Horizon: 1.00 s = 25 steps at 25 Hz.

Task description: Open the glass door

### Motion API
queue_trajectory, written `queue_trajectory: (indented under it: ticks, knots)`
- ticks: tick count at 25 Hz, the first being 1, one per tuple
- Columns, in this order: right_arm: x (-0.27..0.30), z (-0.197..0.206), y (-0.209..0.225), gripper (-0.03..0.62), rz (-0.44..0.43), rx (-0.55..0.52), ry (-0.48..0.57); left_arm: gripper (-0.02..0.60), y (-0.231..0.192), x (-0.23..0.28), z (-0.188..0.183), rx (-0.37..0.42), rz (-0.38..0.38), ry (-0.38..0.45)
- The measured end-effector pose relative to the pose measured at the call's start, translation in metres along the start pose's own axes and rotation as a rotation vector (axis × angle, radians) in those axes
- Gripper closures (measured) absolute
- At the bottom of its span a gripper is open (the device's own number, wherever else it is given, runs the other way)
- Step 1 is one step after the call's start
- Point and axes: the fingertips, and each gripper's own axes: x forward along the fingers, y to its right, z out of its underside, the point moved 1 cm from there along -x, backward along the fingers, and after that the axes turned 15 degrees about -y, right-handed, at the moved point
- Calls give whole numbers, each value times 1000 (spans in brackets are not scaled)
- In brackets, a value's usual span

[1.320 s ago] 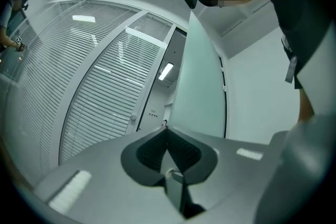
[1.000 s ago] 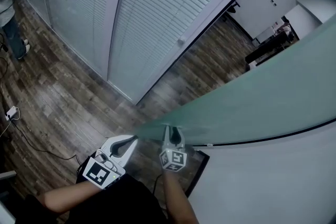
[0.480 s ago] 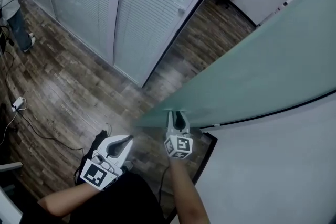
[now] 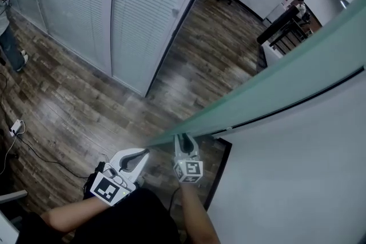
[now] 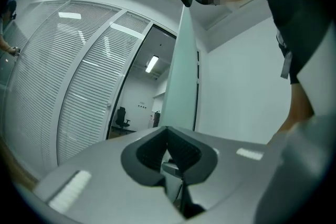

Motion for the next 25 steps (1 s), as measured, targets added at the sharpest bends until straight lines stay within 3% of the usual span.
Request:
queue_trajectory:
  ticks: [7,10,12,19,20,22,25]
  knots:
    - [-29,20,-3,487,-10,14,24,581,19,13,3,8,35,20]
    - [-40,27,-4,486,-2,32,40,478,33,24,4,25,76,8]
    - [-48,33,-3,485,6,42,44,449,43,33,2,51,111,3]
    - [-69,50,-7,480,30,66,56,450,70,52,-2,95,189,-10]
    - [-72,53,-8,479,40,77,59,471,75,53,-1,102,200,-16]
    - [-78,57,-9,475,68,108,60,520,84,54,0,109,230,-27]
    - [-89,68,-12,451,154,108,28,522,92,52,4,115,276,-50]
